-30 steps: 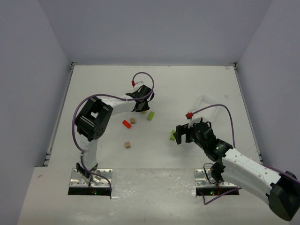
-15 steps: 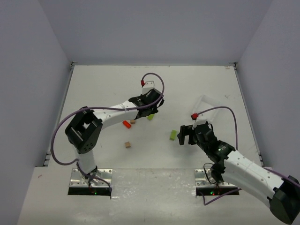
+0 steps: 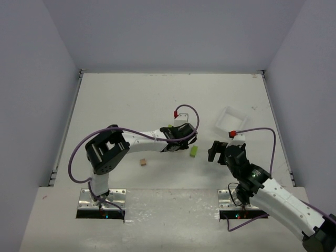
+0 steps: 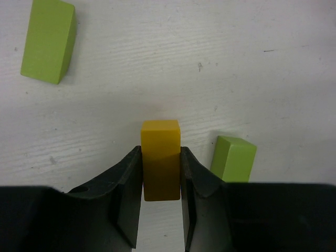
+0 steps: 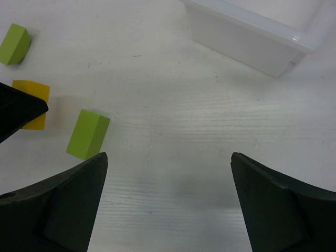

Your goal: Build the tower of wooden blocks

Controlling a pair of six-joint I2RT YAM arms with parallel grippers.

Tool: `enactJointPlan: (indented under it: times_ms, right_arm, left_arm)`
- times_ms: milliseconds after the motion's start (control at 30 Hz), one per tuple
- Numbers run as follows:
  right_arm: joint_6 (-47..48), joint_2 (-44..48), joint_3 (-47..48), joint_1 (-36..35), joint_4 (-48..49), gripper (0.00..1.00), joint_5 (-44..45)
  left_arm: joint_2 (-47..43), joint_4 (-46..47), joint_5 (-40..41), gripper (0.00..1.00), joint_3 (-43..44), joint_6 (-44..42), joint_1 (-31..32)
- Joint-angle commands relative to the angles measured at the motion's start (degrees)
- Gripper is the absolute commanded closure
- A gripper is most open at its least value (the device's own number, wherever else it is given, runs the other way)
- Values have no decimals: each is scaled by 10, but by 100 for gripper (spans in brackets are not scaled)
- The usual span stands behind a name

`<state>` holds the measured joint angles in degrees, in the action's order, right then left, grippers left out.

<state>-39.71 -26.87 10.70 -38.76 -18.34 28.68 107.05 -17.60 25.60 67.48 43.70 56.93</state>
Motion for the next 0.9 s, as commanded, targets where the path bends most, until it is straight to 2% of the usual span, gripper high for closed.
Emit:
enactJointPlan:
  times_ms: [0, 267, 867]
  right_arm:
    - [-13, -19, 4, 0, 0, 1, 27]
    - [-15, -47, 11, 0, -3, 1, 26]
    - [-15, -47, 10, 0, -4, 1, 29]
  left_arm:
    - [-1, 64, -42, 90, -3, -9, 0]
    - [22, 72, -86, 89, 1, -23, 0]
    - [27, 76, -96, 80, -11, -23, 1]
